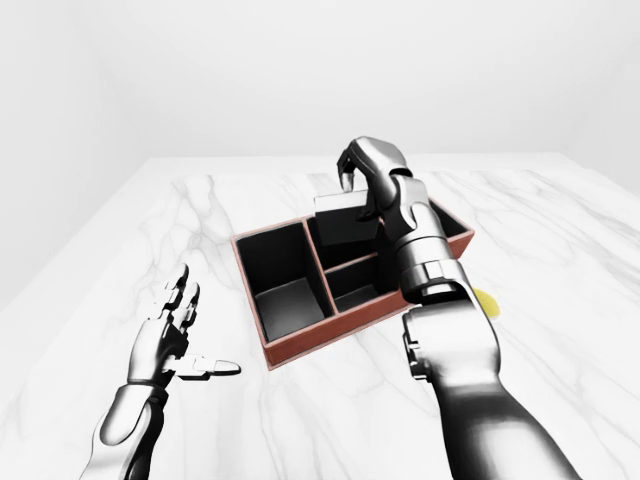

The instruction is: Pick up the book and place it in the front compartment of the caddy.

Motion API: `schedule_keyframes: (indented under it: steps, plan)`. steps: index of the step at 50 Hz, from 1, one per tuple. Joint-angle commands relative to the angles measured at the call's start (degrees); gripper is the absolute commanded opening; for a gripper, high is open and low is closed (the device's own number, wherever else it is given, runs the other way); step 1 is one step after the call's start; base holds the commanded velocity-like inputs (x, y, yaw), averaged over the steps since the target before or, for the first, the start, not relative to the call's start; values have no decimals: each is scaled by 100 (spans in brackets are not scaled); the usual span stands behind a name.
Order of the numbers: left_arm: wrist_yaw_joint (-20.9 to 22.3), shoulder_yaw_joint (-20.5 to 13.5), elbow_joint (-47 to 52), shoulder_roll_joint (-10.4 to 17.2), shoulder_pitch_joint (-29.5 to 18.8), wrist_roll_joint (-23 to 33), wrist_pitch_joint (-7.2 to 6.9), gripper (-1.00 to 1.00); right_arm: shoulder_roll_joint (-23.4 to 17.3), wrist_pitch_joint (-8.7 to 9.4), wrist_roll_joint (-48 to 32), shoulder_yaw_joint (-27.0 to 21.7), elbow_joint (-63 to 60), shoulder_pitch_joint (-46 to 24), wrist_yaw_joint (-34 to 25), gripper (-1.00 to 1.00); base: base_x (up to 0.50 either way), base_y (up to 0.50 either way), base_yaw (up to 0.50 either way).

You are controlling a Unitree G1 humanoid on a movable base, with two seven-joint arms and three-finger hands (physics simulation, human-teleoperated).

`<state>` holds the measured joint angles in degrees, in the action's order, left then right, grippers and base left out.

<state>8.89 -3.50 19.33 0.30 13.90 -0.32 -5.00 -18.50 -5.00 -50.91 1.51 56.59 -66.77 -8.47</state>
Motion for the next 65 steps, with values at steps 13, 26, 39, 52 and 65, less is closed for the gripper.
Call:
schedule_keyframes:
  steps: [13,26,39,52,65]
  plan:
    - [-3,-9,-4,-2,8,-4,0,100,115,0,-183,-90,454,-160,534,-100,0,0,0]
    - [-14,-15,2,-4,14,-3,0,100,125,0,-252,-49,824,-241,797,-100,0,0,0]
    - [-13,-20,12,-1,4,-4,0,100,194,0,-400,19,1101,-330,1032,-100,0,0,0]
    - [-13,-25,8,-5,11,-3,0,100,290,0,-418,22,1344,-395,1267,-100,0,0,0]
    - [-11,-32,-12,1,-6,-9,0,100,356,0,-266,-2,1358,-397,1310,-100,0,0,0]
